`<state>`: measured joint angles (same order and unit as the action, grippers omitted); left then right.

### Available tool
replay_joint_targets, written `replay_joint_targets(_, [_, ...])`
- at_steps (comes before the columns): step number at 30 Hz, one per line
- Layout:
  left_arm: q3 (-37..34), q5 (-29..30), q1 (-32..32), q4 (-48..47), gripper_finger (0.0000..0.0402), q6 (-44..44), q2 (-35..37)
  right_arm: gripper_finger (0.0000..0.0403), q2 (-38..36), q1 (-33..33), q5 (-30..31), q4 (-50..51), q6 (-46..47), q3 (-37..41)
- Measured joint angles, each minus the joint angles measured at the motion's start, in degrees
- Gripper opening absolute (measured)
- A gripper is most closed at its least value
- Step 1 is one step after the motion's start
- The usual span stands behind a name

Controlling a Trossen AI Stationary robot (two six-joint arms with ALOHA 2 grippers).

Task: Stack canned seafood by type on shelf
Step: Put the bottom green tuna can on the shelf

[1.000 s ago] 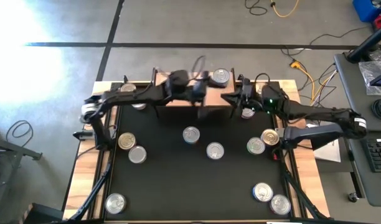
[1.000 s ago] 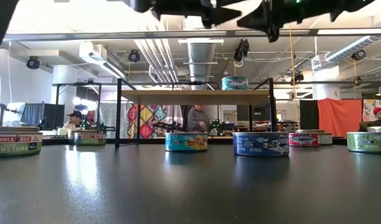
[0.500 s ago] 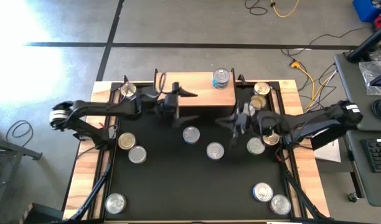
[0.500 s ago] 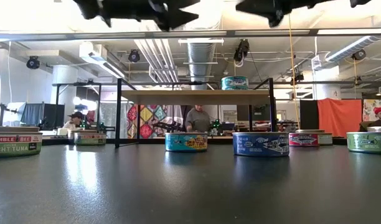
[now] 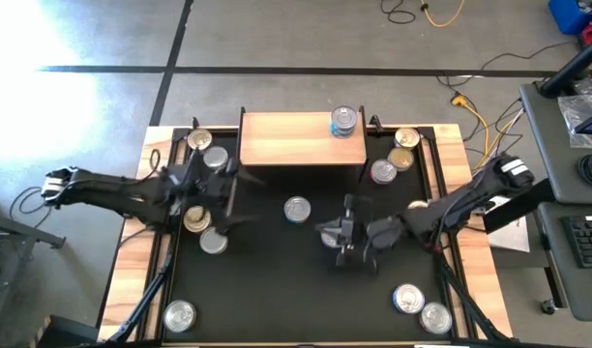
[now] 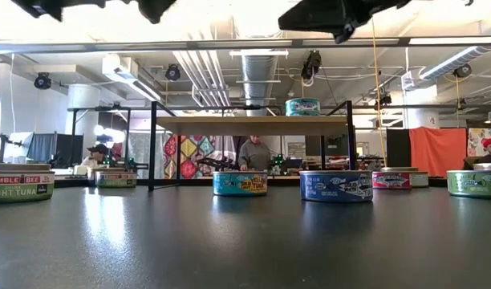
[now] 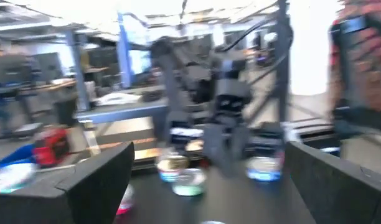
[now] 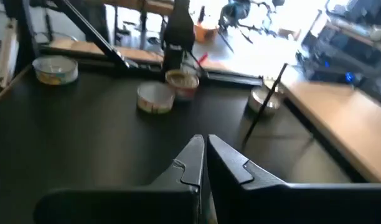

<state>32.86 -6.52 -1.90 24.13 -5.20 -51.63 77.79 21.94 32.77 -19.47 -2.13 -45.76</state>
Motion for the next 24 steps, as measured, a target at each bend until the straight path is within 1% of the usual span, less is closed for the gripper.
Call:
replay_joint_targets(2, [-3.11,0.09,-3.25,-0.36,0.0395,1.26,3.19,0.0013,2.05,3.00,4.57,3.46,4.10,-1.73])
replay_joint_targets(4, [-5.76,2.63,-7.05,0.50,0.0390,2.80,5.43,0.0013,3.93,6.08,9.12,9.04,8.62,-4.71])
replay_joint_targets(6, [-7.70,7.63,-11.12,1.57,0.0378,3.35,6.71,0.0013,5.86,9.10,13.87,19.83,16.37,-8.99])
replay_joint_targets(7, [-8.40,10.37,-13.17,2.21,0.0370,3.35,6.89,0.0013,6.88,10.43,15.51,27.25,21.83,-11.56])
replay_joint_targets(9, [-9.64,14.04,-16.94,3.35,0.0350,3.34,6.75,0.0013,9.05,12.54,16.50,45.13,35.49,-16.92])
replay_joint_targets(10, [-10.08,15.02,-18.62,3.70,0.0339,3.36,6.57,0.0013,10.31,13.19,16.41,54.06,44.08,-19.63])
replay_joint_targets(12, [-10.60,15.66,-21.67,3.99,0.0314,3.65,6.08,0.0013,12.76,13.84,16.23,69.61,61.36,-24.54])
replay_joint_targets(14, [-10.96,16.20,-24.34,4.32,0.0290,3.83,5.43,0.0013,15.08,14.07,15.35,82.67,77.82,-27.98])
replay_joint_targets(15, [-11.14,16.41,-25.47,4.36,0.0277,3.83,5.16,0.0013,16.15,13.84,13.57,88.27,84.91,-29.41])
replay_joint_targets(16, [-11.40,16.49,-26.46,4.50,0.0265,3.84,4.81,0.0013,17.07,13.44,10.57,92.94,90.54,-30.34])
replay_joint_targets(18, [-11.95,16.50,-28.03,5.86,0.0240,4.22,3.87,0.0013,18.73,12.09,3.09,99.31,96.55,-31.12])
replay_joint_targets(20, [-12.62,16.50,-29.50,6.98,0.0219,4.46,2.94,0.0013,19.99,10.66,-5.09,102.32,97.51,-30.55])
replay_joint_targets(22, [-13.04,16.48,-30.70,7.34,0.0202,4.42,1.76,0.0013,20.93,9.43,-13.24,103.03,96.59,-28.83])
replay_joint_targets(24, [-13.53,16.48,-31.86,7.20,0.0190,4.45,0.67,0.0013,21.48,8.53,-19.17,103.14,95.35,-27.28])
